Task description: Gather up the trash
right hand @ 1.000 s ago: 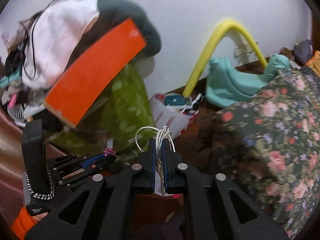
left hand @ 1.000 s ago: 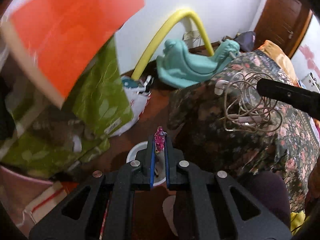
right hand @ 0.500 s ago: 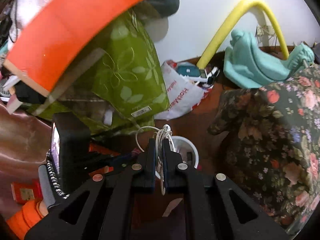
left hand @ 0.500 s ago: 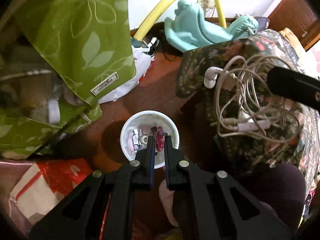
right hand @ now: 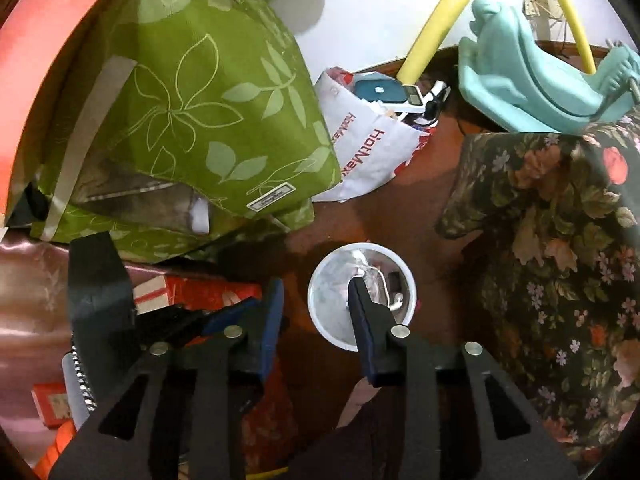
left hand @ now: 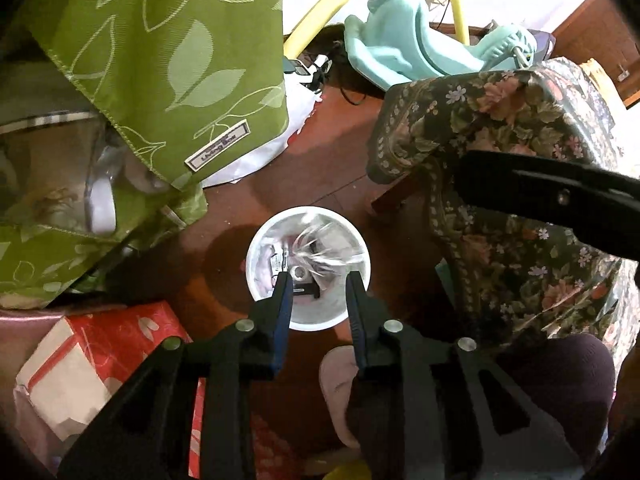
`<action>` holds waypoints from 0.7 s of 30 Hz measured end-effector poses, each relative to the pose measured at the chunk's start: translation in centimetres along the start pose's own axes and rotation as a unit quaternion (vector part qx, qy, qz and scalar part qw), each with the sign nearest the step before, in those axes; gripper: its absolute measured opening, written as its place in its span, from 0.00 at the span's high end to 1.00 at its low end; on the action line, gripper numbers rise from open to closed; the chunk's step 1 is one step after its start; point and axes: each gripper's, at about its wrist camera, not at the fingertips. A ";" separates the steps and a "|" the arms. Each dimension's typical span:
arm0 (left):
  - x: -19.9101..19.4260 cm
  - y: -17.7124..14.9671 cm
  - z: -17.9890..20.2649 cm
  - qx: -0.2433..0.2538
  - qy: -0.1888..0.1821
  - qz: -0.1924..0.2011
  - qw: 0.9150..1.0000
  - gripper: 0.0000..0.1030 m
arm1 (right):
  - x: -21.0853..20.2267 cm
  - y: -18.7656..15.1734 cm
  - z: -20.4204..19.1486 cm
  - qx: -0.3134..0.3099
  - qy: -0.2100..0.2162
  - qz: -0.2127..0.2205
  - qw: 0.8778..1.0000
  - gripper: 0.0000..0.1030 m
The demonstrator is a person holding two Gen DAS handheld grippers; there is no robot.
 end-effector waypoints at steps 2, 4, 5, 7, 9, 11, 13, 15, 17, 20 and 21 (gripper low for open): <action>-0.5 -0.1 0.0 -0.003 -0.005 0.004 1.000 0.75 | -0.7 -0.3 0.1 0.000 -0.006 0.008 1.000 0.70; -1.3 -0.3 0.5 0.000 -0.007 0.012 1.000 0.75 | -2.3 -1.0 0.3 -0.001 -0.016 0.021 1.000 0.70; -1.7 -0.3 0.7 0.003 -0.009 0.015 1.000 0.75 | -2.9 -1.2 0.3 -0.001 -0.021 0.027 0.999 0.70; -2.7 -0.3 1.4 0.012 -0.013 0.023 1.000 0.75 | -4.6 -1.9 0.5 0.000 -0.033 0.043 0.999 0.70; -4.0 -0.5 2.5 0.022 -0.020 0.035 0.999 0.75 | -7.1 -2.9 0.6 0.004 -0.046 0.069 0.997 0.70; -5.5 -0.7 3.7 0.034 -0.029 0.049 0.998 0.75 | -9.3 -3.8 0.6 0.008 -0.057 0.091 0.994 0.70; -7.1 -0.8 4.8 0.047 -0.037 0.066 0.996 0.75 | -12.5 -5.3 0.5 0.019 -0.070 0.127 0.989 0.70; -9.3 -0.9 6.1 0.067 -0.043 0.090 0.993 0.75 | -15.5 -6.8 0.3 0.029 -0.079 0.162 0.983 0.70; -12.1 -1.0 7.6 0.091 -0.044 0.123 0.987 0.75 | -17.9 -8.0 0.1 0.039 -0.090 0.194 0.976 0.70; -16.7 -1.4 9.4 0.121 -0.056 0.181 0.974 0.75 | -22.7 -11.1 -0.6 0.060 -0.122 0.267 0.954 0.70; -18.2 -1.6 10.0 0.129 -0.062 0.200 0.969 0.75 | -23.7 -11.8 -0.8 0.067 -0.128 0.283 0.948 0.70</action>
Point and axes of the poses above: each gripper's, at about its wrist camera, not at the fingertips, and x roughly the way its jaws point, z to its right, y to its top, and after that the axes turned 5 degrees about x, right-handed
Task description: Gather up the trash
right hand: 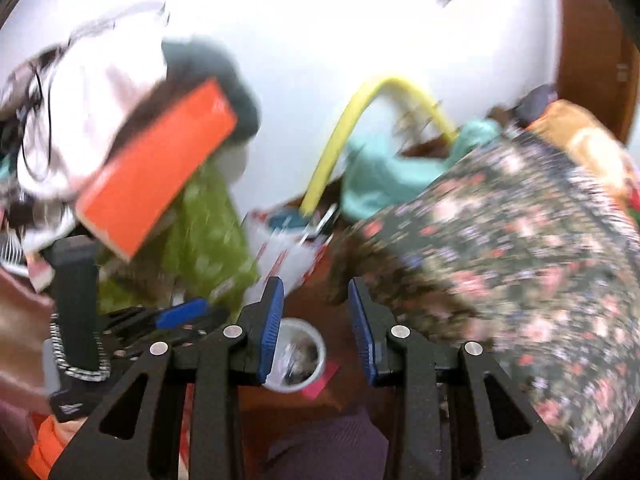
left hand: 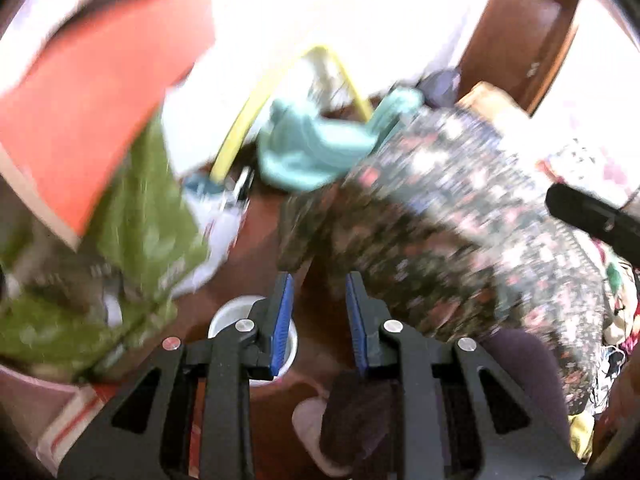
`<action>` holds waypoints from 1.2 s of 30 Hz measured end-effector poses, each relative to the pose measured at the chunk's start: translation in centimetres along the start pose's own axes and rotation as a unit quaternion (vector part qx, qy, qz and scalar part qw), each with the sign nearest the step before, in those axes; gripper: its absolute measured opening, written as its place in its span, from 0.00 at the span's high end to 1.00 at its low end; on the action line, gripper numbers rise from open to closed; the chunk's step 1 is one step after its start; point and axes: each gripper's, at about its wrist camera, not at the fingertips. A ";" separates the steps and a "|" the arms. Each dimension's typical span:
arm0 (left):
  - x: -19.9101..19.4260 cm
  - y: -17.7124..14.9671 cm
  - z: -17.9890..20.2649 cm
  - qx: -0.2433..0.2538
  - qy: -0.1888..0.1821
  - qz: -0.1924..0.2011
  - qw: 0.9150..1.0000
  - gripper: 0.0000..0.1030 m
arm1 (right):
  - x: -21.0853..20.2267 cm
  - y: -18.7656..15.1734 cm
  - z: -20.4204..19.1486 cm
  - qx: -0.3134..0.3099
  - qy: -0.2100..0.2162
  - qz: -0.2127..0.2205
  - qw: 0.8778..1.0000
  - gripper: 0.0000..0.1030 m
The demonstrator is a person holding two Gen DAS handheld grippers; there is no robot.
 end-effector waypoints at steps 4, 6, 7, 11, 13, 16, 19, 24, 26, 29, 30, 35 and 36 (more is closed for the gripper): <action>-5.1 1.6 2.5 0.036 -0.018 0.069 0.997 0.75 | -5.9 -0.2 0.6 0.029 -0.024 0.075 0.997 0.70; -7.9 2.0 3.8 0.060 -0.025 0.106 0.992 0.75 | -8.6 -0.6 0.5 0.042 -0.037 0.112 0.992 0.70; -9.2 2.1 4.4 0.070 -0.029 0.123 0.989 0.75 | -10.0 -0.8 0.4 0.048 -0.044 0.132 0.989 0.70; -13.0 1.8 5.9 0.096 -0.048 0.168 0.980 0.75 | -13.4 -1.6 0.0 0.062 -0.067 0.179 0.979 0.70; -14.2 1.5 6.5 0.104 -0.053 0.181 0.976 0.71 | -15.0 -2.2 -0.4 0.066 -0.074 0.202 0.974 0.70; -15.6 0.9 7.3 0.121 -0.050 0.200 0.971 0.47 | -16.2 -2.7 -0.8 0.066 -0.087 0.223 0.969 0.62; -16.2 0.2 7.6 0.129 -0.050 0.209 0.968 0.31 | -17.3 -3.4 -0.9 0.073 -0.097 0.239 0.963 0.30; -16.6 -0.2 7.7 0.129 -0.055 0.209 0.968 0.21 | -18.2 -4.4 -0.9 0.088 -0.115 0.259 0.955 0.04; -16.7 -0.4 7.7 0.128 -0.053 0.210 0.968 0.20 | -18.3 -4.5 -1.0 0.087 -0.124 0.260 0.954 0.02; -16.7 -0.5 7.5 0.122 -0.058 0.208 0.969 0.20 | -18.1 -4.4 -1.0 0.088 -0.133 0.255 0.954 0.02; -16.7 -0.5 7.3 0.120 -0.059 0.208 0.969 0.20 | -17.9 -4.3 -1.0 0.088 -0.135 0.253 0.954 0.02; -16.5 -0.4 6.9 0.114 -0.059 0.204 0.970 0.20 | -18.0 -4.7 -1.0 0.085 -0.141 0.248 0.955 0.02; -16.5 -0.4 6.8 0.114 -0.060 0.203 0.971 0.20 | -17.9 -4.7 -1.0 0.084 -0.142 0.248 0.955 0.02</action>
Point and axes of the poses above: each gripper's, at about its wrist camera, not at the fingertips, and x roughly the way its jaws point, z to its right, y to its top, and after that the axes turned 5 degrees about x, right-handed
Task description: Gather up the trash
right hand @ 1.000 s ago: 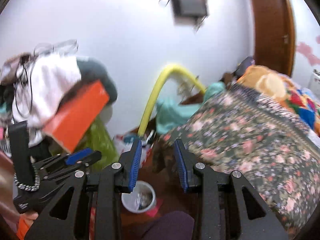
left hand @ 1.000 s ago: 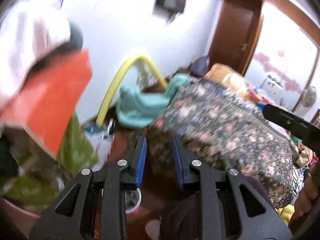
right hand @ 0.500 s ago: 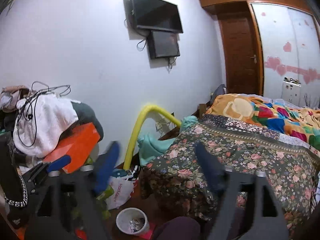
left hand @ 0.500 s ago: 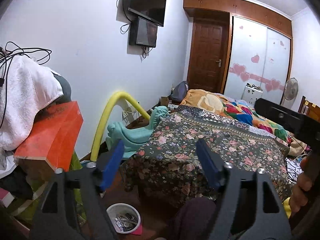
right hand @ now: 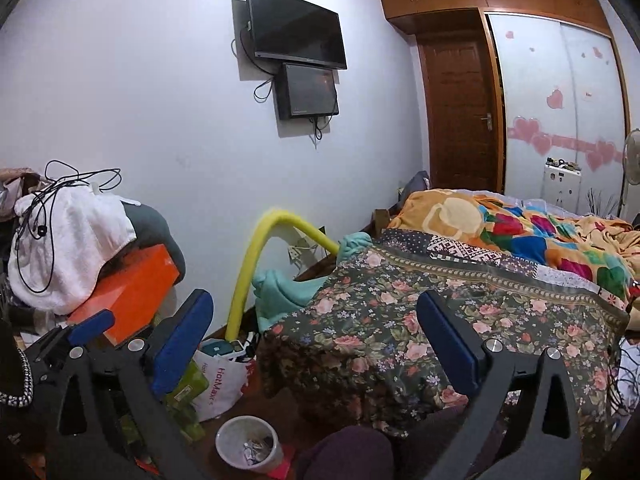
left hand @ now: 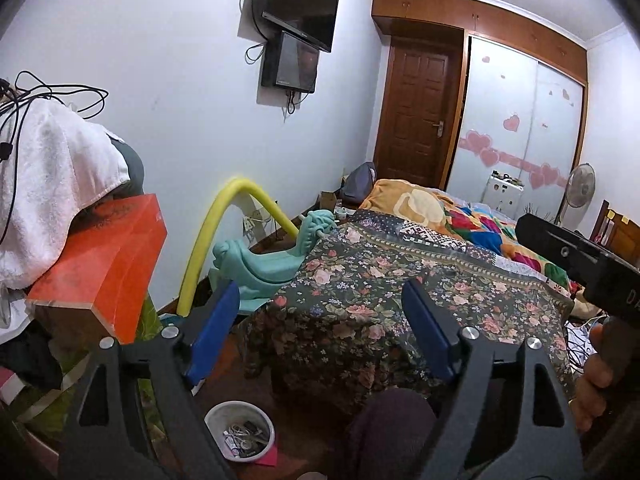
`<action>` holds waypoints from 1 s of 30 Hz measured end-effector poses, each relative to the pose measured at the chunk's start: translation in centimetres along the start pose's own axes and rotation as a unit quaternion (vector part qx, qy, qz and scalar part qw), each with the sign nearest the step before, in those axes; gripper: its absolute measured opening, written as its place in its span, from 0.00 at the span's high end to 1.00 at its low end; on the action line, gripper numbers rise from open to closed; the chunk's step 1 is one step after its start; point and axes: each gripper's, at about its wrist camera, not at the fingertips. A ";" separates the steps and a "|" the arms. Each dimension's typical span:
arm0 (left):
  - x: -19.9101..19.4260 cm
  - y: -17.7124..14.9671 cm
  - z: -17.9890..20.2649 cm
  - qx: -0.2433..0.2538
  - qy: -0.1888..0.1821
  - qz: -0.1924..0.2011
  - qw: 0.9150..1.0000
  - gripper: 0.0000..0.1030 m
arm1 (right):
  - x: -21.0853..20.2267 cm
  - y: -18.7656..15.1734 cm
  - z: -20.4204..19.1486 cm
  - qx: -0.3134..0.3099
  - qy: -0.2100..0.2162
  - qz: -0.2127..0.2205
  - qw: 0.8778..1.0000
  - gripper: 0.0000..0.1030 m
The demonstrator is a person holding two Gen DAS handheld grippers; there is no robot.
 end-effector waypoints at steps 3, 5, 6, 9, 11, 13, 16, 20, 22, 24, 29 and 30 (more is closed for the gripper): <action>0.1 -0.1 -0.2 -0.001 -0.001 -0.002 1.000 0.20 | 0.1 0.0 -0.2 -0.002 0.001 -0.002 1.000 0.02; 0.1 -0.1 -0.3 -0.004 0.000 -0.004 1.000 0.20 | 0.1 -0.2 -0.2 -0.002 -0.002 -0.003 1.000 0.02; 0.2 -0.2 -0.4 -0.006 -0.001 -0.005 1.000 0.20 | 0.1 -0.3 -0.2 -0.004 -0.006 -0.004 1.000 0.02; 0.1 -0.3 -0.4 -0.009 -0.001 -0.007 1.000 0.20 | 0.2 -0.3 -0.4 -0.008 -0.014 -0.007 1.000 0.02; 0.1 -0.3 -0.6 -0.011 0.000 -0.009 1.000 0.20 | 0.2 -0.3 -0.4 -0.010 -0.013 -0.009 1.000 0.02; 0.0 -0.4 -0.6 -0.014 -0.003 -0.010 1.000 0.20 | 0.2 -0.2 -0.4 -0.011 -0.011 -0.010 1.000 0.02; -0.1 -0.4 -0.7 -0.015 -0.001 -0.010 1.000 0.20 | 0.2 -0.2 -0.5 -0.011 -0.011 -0.010 1.000 0.02; -0.1 -0.5 -0.6 -0.015 -0.001 -0.010 1.000 0.20 | 0.1 -0.2 -0.5 -0.013 -0.010 -0.010 1.000 0.02; -0.1 -0.5 -0.6 -0.012 0.000 -0.010 1.000 0.20 | 0.1 -0.2 -0.4 -0.014 -0.010 -0.010 1.000 0.02; -0.2 -0.5 -0.4 -0.008 0.000 -0.010 1.000 0.20 | 0.1 -0.2 -0.4 -0.013 -0.010 -0.010 1.000 0.01; -0.2 -0.6 0.1 0.001 0.001 -0.011 1.000 0.20 | 0.2 -0.1 -0.2 -0.012 -0.010 -0.011 1.000 0.01; -0.1 -0.5 0.1 0.001 0.001 -0.011 1.000 0.20 | 0.2 -0.1 -0.2 -0.012 -0.009 -0.011 1.000 0.01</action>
Point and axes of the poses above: each gripper's, at about its wrist camera, not at the fingertips, and x roughly the way its jaws point, z to its right, y to its top, and after that the axes turned 5 degrees about x, right-handed
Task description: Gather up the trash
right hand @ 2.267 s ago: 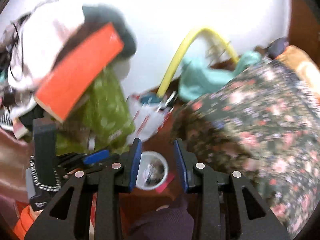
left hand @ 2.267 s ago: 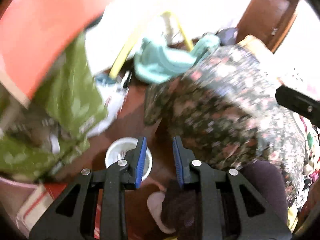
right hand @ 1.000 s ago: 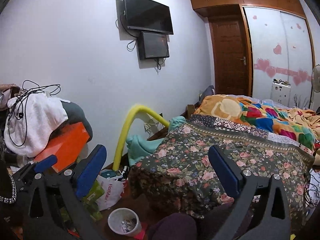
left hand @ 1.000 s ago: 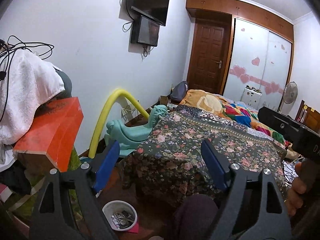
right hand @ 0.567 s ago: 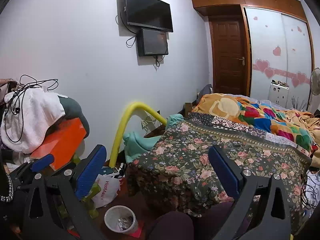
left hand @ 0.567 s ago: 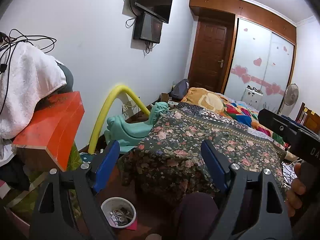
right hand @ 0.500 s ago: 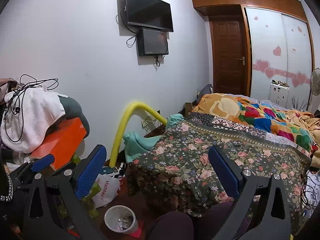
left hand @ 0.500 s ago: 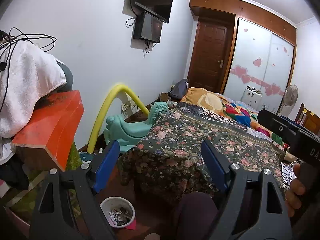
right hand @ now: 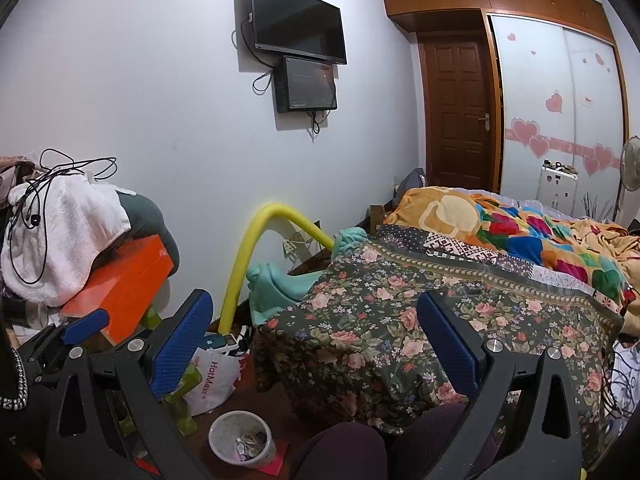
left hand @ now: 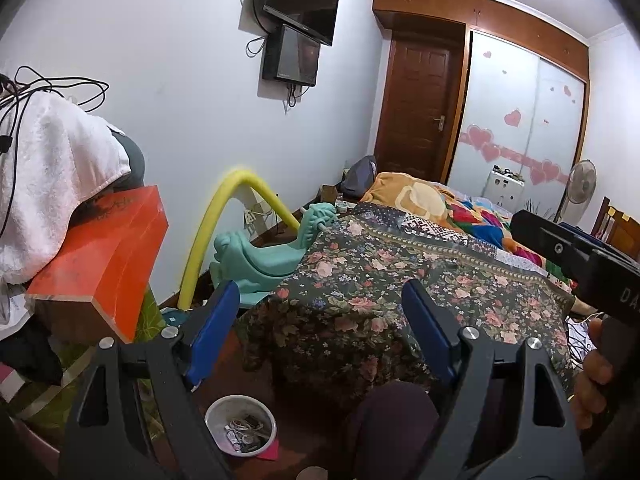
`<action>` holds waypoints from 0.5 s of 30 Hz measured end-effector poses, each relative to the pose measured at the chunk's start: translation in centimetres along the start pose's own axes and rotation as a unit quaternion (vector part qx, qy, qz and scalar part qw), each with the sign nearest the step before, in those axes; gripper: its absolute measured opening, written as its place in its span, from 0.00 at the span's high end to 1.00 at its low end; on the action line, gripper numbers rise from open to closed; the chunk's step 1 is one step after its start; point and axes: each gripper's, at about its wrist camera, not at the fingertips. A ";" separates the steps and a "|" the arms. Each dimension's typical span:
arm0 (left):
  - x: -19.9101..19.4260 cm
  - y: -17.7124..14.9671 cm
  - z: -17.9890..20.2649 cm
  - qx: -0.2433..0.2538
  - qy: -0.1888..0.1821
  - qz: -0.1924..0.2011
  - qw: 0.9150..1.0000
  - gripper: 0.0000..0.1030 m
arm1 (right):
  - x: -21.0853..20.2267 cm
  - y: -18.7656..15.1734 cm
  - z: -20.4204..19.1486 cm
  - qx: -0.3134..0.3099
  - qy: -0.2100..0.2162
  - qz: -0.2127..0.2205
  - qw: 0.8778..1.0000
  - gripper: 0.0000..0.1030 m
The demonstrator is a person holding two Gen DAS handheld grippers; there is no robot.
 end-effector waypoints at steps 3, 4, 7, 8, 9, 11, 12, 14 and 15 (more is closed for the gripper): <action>0.0 -0.1 0.1 0.002 -0.001 0.000 1.000 0.20 | 0.0 0.0 0.0 0.001 -0.001 -0.001 1.000 0.01; 0.1 -0.1 0.1 0.002 -0.001 0.000 1.000 0.20 | 0.0 0.0 0.0 0.001 -0.001 -0.002 1.000 0.01; 0.0 0.0 0.1 0.003 0.002 0.000 1.000 0.20 | 0.0 0.0 0.0 0.001 -0.001 -0.001 1.000 0.01; 0.0 0.0 0.1 0.002 0.003 0.000 1.000 0.20 | 0.0 0.0 0.0 0.001 -0.001 -0.002 1.000 0.01; 0.0 0.0 0.0 0.002 0.004 0.000 1.000 0.19 | 0.0 0.0 0.0 0.001 0.000 -0.002 1.000 0.01; -0.1 -0.1 -0.1 0.001 0.006 0.001 1.000 0.19 | 0.0 -0.1 0.1 0.001 0.001 -0.003 1.000 0.01; -0.1 -0.1 -0.2 0.000 0.008 0.000 1.000 0.18 | 0.0 -0.1 0.0 0.001 0.001 -0.004 1.000 0.01; -0.1 -0.1 -0.3 -0.002 0.009 0.000 1.000 0.17 | 0.1 -0.2 0.0 0.000 0.002 -0.005 1.000 0.01; -0.1 -0.1 -0.4 -0.004 0.010 0.000 1.000 0.17 | 0.0 -0.2 0.0 0.000 0.002 -0.005 1.000 0.01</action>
Point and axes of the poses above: each gripper's, at about its wrist camera, not at the fingertips, and x roughly the way its jaws point, z to its right, y to its top, and after that the axes turned 5 degrees about x, right-handed
